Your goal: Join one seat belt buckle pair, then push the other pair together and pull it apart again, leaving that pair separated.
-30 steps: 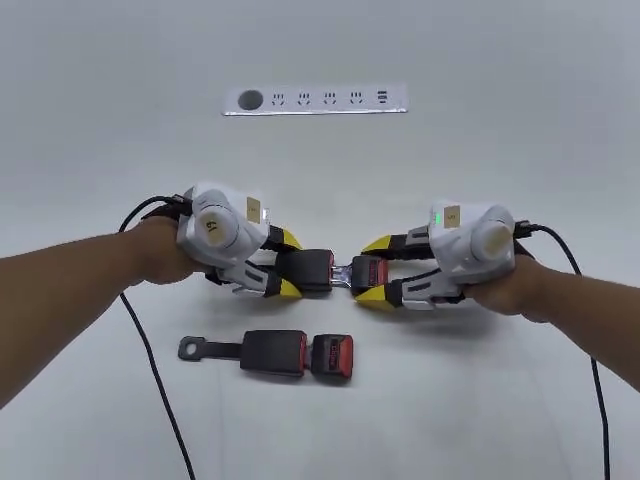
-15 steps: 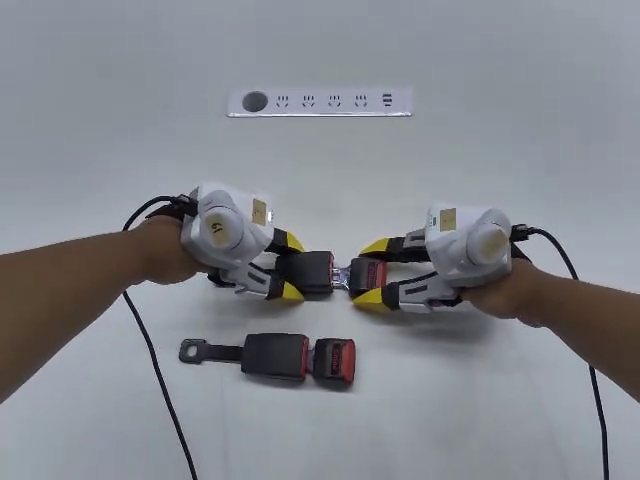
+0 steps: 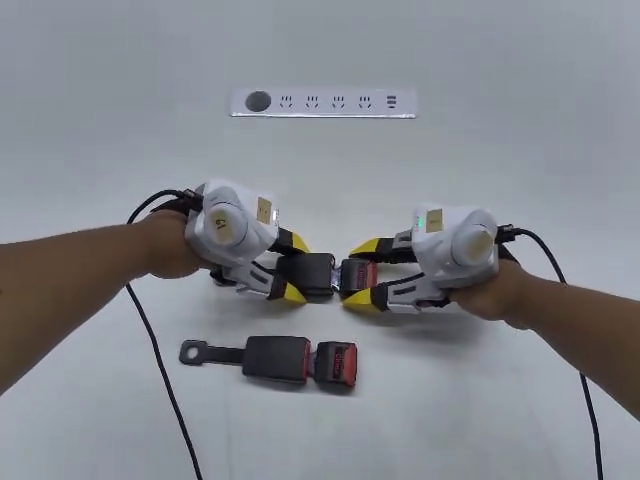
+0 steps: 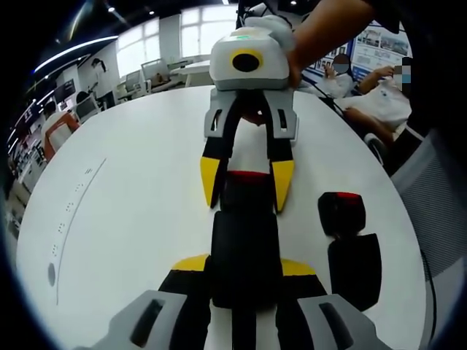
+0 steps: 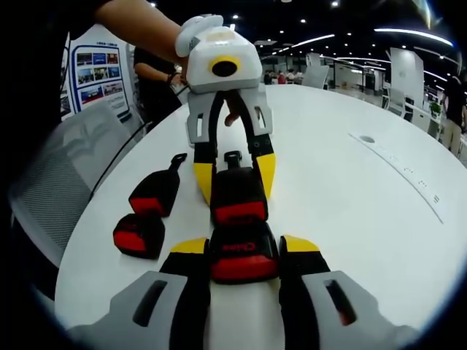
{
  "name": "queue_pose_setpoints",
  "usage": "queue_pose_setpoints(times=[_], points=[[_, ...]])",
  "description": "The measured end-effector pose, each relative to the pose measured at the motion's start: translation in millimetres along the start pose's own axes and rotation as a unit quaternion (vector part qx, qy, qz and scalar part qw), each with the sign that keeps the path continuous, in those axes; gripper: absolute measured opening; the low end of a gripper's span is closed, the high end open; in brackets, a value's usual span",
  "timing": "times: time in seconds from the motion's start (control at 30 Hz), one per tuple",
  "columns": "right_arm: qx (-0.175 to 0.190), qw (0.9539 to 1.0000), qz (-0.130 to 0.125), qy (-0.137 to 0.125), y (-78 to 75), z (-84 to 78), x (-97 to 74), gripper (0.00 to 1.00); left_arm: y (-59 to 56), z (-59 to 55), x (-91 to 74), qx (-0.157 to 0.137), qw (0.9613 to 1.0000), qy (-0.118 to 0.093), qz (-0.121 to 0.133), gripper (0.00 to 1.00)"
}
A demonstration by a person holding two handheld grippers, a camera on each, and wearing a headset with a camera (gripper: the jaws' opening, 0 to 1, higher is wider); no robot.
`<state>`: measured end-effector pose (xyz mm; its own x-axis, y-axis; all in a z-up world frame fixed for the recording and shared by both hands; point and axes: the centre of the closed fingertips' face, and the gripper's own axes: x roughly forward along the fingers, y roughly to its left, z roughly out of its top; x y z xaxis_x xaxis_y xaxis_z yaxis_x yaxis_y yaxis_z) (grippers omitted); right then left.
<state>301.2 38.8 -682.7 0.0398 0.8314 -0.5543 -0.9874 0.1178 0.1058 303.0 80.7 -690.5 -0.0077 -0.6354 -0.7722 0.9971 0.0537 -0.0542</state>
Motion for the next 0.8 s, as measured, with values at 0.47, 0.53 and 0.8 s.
queue_pose_setpoints(times=[0.47, 0.53, 0.8], points=[[-0.008, 0.9999, 0.001, 0.013, 0.1, -1.5, 7.6, 0.34, -0.9, 0.8, -0.7, 0.002, 1.0, 0.009, -0.001, 0.34], [-0.007, 0.9999, 0.001, 0.012, -0.3, -1.4, 8.2, 0.34, -2.7, 2.5, -0.6, 0.002, 1.0, 0.01, -0.001, 0.34], [-0.008, 0.9999, 0.002, 0.011, -1.2, -1.7, 9.7, 0.35, -2.4, 2.4, -1.6, 0.001, 1.0, 0.008, -0.001, 0.35]])
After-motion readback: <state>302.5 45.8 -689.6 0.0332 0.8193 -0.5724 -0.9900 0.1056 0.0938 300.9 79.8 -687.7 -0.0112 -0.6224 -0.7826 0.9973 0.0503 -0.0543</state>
